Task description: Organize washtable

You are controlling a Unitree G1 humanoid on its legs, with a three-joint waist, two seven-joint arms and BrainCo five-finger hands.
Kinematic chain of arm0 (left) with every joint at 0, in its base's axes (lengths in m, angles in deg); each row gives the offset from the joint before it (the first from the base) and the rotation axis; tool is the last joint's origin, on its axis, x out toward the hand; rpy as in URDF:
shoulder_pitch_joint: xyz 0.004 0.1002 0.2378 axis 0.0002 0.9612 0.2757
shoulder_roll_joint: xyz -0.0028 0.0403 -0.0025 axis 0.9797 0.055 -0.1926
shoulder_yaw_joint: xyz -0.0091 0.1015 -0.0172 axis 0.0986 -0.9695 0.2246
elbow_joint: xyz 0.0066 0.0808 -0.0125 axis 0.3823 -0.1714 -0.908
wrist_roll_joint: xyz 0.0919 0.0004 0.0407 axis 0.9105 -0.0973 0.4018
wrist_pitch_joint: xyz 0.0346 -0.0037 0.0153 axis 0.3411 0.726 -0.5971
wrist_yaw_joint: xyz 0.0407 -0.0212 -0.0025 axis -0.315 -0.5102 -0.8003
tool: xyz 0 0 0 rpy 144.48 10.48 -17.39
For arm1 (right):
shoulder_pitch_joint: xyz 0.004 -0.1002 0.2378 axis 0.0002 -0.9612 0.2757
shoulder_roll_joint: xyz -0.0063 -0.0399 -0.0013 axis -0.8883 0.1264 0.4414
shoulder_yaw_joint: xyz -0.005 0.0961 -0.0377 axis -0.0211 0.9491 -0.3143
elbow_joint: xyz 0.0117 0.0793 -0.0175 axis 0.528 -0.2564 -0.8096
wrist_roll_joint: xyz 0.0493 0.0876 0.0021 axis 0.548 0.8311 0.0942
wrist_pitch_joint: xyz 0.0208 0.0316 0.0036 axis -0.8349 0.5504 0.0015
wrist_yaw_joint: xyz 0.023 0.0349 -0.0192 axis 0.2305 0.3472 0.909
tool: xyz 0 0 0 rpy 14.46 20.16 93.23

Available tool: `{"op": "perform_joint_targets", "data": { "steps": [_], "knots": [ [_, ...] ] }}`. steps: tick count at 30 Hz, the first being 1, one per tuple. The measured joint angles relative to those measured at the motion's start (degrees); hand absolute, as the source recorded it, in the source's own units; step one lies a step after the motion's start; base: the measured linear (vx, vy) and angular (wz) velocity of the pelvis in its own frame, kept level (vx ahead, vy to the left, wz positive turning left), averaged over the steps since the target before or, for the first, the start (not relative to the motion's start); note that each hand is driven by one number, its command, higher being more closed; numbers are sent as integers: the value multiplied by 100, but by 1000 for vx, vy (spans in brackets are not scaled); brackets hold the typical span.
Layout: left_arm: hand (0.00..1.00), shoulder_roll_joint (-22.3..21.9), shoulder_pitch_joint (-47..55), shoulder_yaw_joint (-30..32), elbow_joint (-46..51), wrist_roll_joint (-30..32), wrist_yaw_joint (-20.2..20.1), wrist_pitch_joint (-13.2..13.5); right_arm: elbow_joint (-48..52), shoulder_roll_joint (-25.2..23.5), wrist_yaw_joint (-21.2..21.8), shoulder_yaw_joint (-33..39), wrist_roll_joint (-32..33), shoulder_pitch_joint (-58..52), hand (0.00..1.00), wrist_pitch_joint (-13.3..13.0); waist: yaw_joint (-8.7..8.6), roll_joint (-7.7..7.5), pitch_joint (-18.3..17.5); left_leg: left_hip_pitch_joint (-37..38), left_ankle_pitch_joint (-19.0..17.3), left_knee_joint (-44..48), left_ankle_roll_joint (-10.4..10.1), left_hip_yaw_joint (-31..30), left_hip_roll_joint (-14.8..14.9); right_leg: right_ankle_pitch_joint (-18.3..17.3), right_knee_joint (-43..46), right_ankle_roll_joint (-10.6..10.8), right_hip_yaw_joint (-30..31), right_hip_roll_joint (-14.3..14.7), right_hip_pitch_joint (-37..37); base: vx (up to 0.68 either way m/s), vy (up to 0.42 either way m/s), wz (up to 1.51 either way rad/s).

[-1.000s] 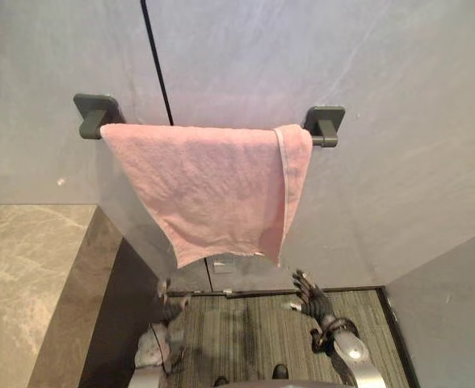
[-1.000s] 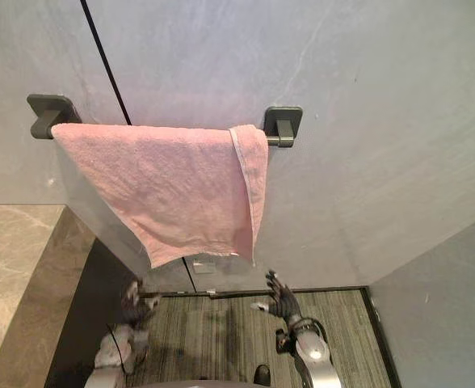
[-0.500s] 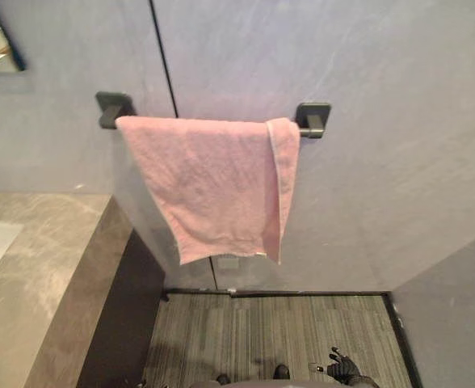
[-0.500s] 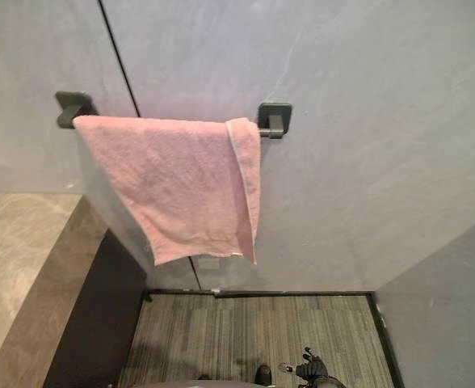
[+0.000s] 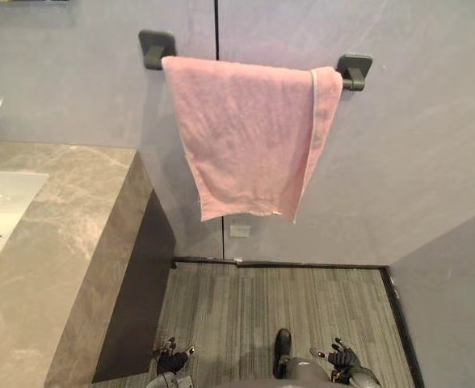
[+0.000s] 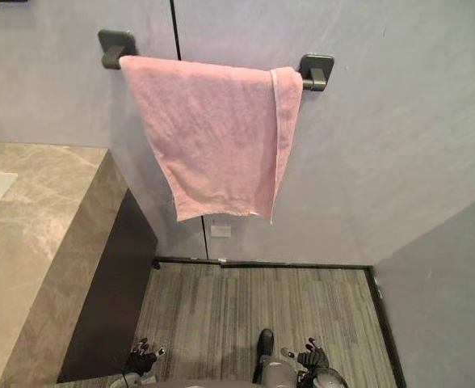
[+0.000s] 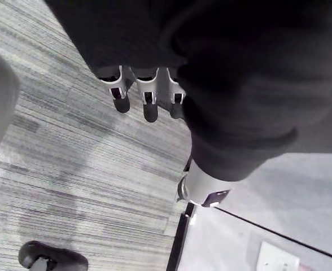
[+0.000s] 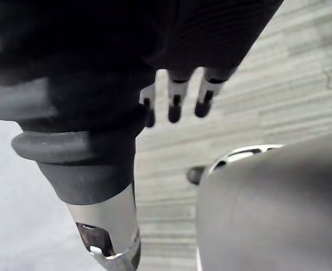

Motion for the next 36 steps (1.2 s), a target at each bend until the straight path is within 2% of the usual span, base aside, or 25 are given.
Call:
{"op": "perform_joint_targets", "data": {
  "steps": [2,4,5,6,8,9,10,11,12,14,16,17,18,19,20,21,22,26,28,30,32,33,34,35,36],
  "knots": [
    [0,16,-33,-169,7,14,-81,11,122,32,4,-47,-13,2,0,-4,-4,-18,127,241,-374,-107,-28,256,-267,236,52,49,145,-241,-5,-259,281,-23],
    [0,92,-32,-166,8,83,-96,13,182,93,5,-333,-23,-10,0,-1,14,-107,186,385,-573,-160,44,540,-620,892,-74,-82,117,-475,-47,-323,261,-51],
    [0,52,19,30,-54,207,-95,13,288,127,29,-450,-19,45,0,7,157,26,216,377,-565,-222,144,753,-614,1249,-59,-210,64,-380,-201,-328,167,-77],
    [0,17,16,255,-118,296,-99,5,479,91,43,-428,-1,55,0,17,165,80,249,379,-624,-295,250,1065,-632,92,1297,-435,-120,-416,-588,-335,132,-64],
    [0,-24,35,698,-215,308,-94,-39,627,49,61,-419,-24,-75,0,1,136,-50,282,390,-654,-351,289,1187,-922,-1290,3614,-741,-146,-528,-1013,-273,56,-26],
    [0,-37,25,939,-184,336,-100,-50,651,1,102,-360,-48,-101,0,-4,275,-111,289,346,-667,-227,372,1268,-960,-1013,3122,-563,-91,-364,-882,-362,33,-62],
    [0,-72,58,1023,-245,375,-107,-61,673,-2,119,-345,-80,-124,0,-3,370,120,235,302,-671,-260,459,1392,-796,-809,2554,-204,23,-58,-717,-319,15,-87],
    [0,-164,121,1267,-323,452,-174,-61,775,-31,132,-128,-145,-145,0,-17,365,177,208,292,-652,-423,472,1536,-853,-1686,4183,-132,252,-329,-848,-267,-4,-29],
    [0,-135,159,1425,-312,435,-204,-44,692,-98,129,116,-144,-234,0,-41,280,24,173,290,-656,-470,478,1420,-1014,-2125,4979,45,481,-551,-656,-170,-95,19],
    [0,-1,142,1554,-303,446,-191,-85,363,-143,137,438,-115,-193,0,6,316,-257,128,15,-661,-267,483,994,-1212,-2490,4763,180,801,-455,-385,-188,-191,51],
    [0,-133,201,1657,-554,437,-171,-146,154,-68,94,607,-122,-157,0,-5,347,101,-11,-641,-231,34,1100,551,-1084,-2564,3167,270,1299,17,236,-151,-121,35],
    [0,-107,233,1617,-511,437,-164,-118,114,-50,78,615,-100,-120,0,-5,335,71,-11,-846,-40,191,1018,493,-1154,-2639,3337,277,1572,22,234,-46,-116,42],
    [0,3,220,1448,-414,434,-112,-94,6,-5,59,557,-43,-156,0,1,324,-132,18,-1081,104,398,786,380,-1340,-2914,2946,157,1926,-39,422,-35,-98,45],
    [0,106,201,1231,-426,435,-87,-116,-109,56,9,449,-4,-47,0,41,371,-58,40,-1644,-81,864,779,267,-1404,-3031,2298,64,2112,-105,610,-61,-35,36],
    [0,94,195,1144,-425,433,-86,-110,-157,99,-5,402,-2,21,0,64,406,25,63,-1747,-308,543,823,201,-1406,-3028,2097,63,2100,-72,611,-141,20,38],
    [0,-24,162,968,-393,391,-36,-97,-106,191,-30,409,49,70,0,77,366,272,164,-1744,-136,-487,806,10,-1383,-2926,2083,96,1898,60,564,-197,54,43],
    [0,-24,161,864,-323,314,20,-84,-85,225,-73,316,53,93,0,85,375,284,211,-1751,-49,-707,596,32,-1298,-3006,2307,140,1728,120,480,-195,8,62],
    [0,130,194,731,-147,201,135,11,-47,60,-173,149,33,47,0,62,310,15,232,-1906,429,-1070,585,162,-1168,-2839,2127,-28,946,-123,592,-196,-58,94],
    [0,153,227,894,-25,195,167,3,106,6,-250,146,25,-43,0,73,336,-27,263,-2108,220,-278,883,1130,-475,-2718,2100,-104,424,-240,642,-112,-52,91],
    [0,61,286,1031,-17,183,172,13,184,135,-259,314,26,-279,0,74,317,-51,254,-2038,99,1088,1064,1250,72,-2675,2095,-45,-332,-615,987,-191,56,138],
    [0,46,383,1118,-34,156,180,51,99,212,-259,493,27,-402,0,69,314,-31,196,-1833,100,1695,1062,1233,522,-2579,2087,94,-731,-859,1058,-171,258,135],
    [0,-54,441,1233,-77,153,192,60,52,272,-251,638,26,-467,0,79,284,104,106,-1778,513,1738,1297,1320,980,-2479,2104,211,-1032,-950,1079,-110,399,132],
    [0,-108,449,1289,-79,148,187,50,21,334,-255,712,27,-477,0,85,249,143,58,-1790,484,1460,1076,1423,993,-2444,2166,274,-1193,-1008,1082,-54,342,219],
    [0,6,506,1300,-69,152,297,48,-299,290,-224,945,38,-452,0,145,164,158,9,-1731,362,398,1161,1575,570,-2677,2349,262,-1425,-772,893,-61,263,206],
    [0,42,444,1306,-114,155,321,47,-373,288,-232,947,37,-430,0,147,127,227,-58,-1715,428,-274,1157,1292,490,-2689,1842,67,-1628,-266,906,-79,99,243]
  ]
}}
